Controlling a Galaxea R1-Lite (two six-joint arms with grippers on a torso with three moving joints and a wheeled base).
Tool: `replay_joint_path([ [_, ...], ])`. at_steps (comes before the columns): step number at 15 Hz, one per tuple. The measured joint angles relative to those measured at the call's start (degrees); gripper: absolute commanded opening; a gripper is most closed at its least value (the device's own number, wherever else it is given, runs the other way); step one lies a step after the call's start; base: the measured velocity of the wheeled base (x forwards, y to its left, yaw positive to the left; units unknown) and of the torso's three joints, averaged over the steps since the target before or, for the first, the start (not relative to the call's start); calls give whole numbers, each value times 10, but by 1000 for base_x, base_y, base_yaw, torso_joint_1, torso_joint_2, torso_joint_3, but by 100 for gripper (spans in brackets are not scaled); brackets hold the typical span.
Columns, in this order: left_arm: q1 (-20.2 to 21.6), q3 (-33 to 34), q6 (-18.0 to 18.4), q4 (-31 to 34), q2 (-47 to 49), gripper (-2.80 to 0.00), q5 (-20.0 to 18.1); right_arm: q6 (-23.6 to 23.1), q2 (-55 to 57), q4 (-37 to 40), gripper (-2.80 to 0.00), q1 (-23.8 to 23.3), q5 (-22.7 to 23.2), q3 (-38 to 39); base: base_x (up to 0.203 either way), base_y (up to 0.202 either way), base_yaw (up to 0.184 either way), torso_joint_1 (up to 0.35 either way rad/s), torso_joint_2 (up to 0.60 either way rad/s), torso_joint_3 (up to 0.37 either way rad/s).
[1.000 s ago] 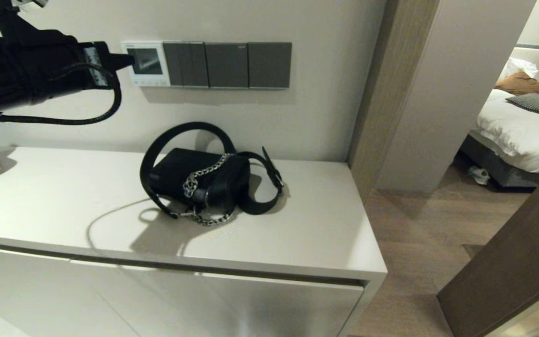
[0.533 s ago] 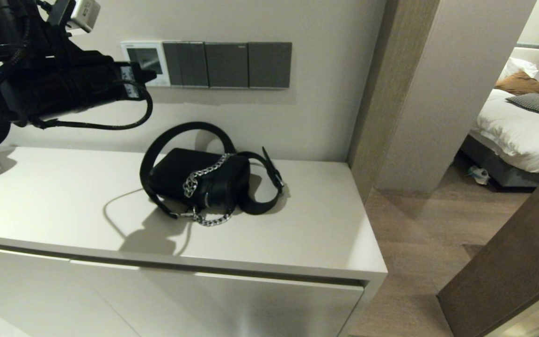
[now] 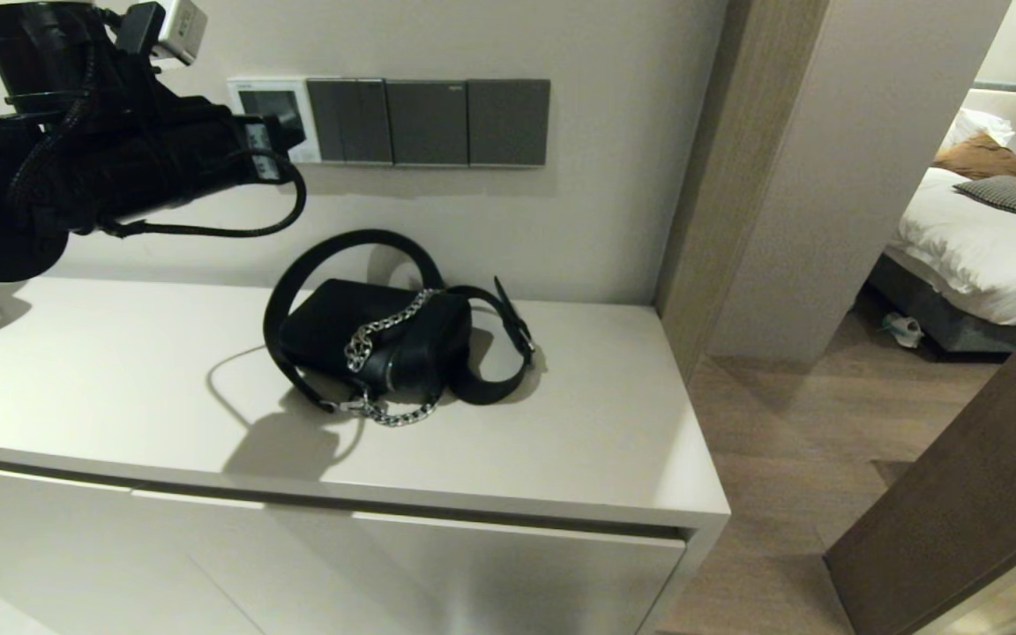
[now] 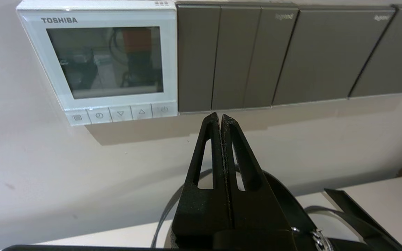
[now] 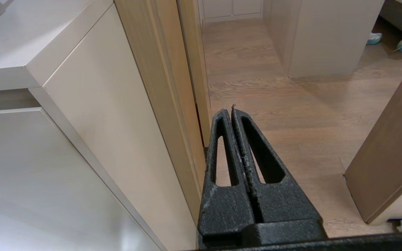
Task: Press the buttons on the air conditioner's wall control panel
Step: Turn on the central air conditioner
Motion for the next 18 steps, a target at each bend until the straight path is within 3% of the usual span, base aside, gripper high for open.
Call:
replay_joint_path([
  [7,22,-38,0,0,45,-280,-1,0,0,0,-280,0,0,0,0,0,0,0,0,0],
  [18,22,-53,0,0,79,-280,-1,0,0,0,-280,0,0,0,0,0,0,0,0,0],
])
